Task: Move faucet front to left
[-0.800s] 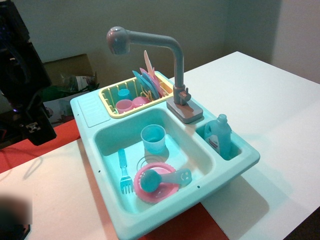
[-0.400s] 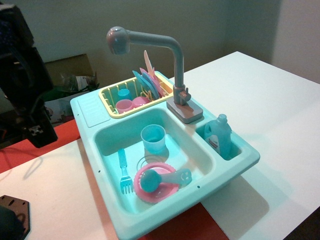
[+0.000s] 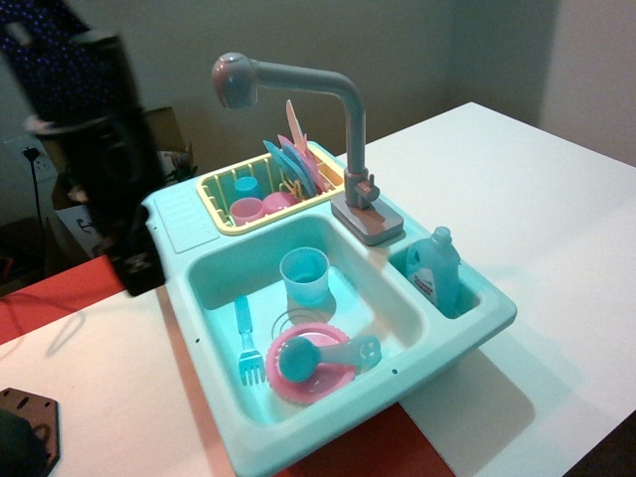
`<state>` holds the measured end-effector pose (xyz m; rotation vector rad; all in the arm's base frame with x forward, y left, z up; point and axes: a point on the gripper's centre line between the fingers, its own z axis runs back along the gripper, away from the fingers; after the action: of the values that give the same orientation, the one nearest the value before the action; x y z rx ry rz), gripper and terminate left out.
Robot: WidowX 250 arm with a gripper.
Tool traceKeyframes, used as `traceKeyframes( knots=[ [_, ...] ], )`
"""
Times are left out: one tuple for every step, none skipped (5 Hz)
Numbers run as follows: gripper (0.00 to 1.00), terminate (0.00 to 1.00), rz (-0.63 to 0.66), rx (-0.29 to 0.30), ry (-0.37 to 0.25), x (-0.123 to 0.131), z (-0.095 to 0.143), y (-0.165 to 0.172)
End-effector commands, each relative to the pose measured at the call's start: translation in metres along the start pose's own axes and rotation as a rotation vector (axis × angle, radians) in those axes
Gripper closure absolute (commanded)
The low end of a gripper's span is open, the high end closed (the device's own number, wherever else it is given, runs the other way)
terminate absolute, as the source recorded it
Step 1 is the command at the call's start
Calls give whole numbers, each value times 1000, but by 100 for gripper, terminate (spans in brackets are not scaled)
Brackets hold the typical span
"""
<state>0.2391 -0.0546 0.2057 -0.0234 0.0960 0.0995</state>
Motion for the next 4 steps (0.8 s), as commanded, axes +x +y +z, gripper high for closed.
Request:
traceKeyframes(
  knots=[
    [0,0,10,-25,-23,35,4,-9],
    [0,0,18,-42,-10,59,-1,-17],
    [0,0,35,-53,-6,75,-3,-21],
    [0,0,55,-75,1,94,-5,-25]
  ],
)
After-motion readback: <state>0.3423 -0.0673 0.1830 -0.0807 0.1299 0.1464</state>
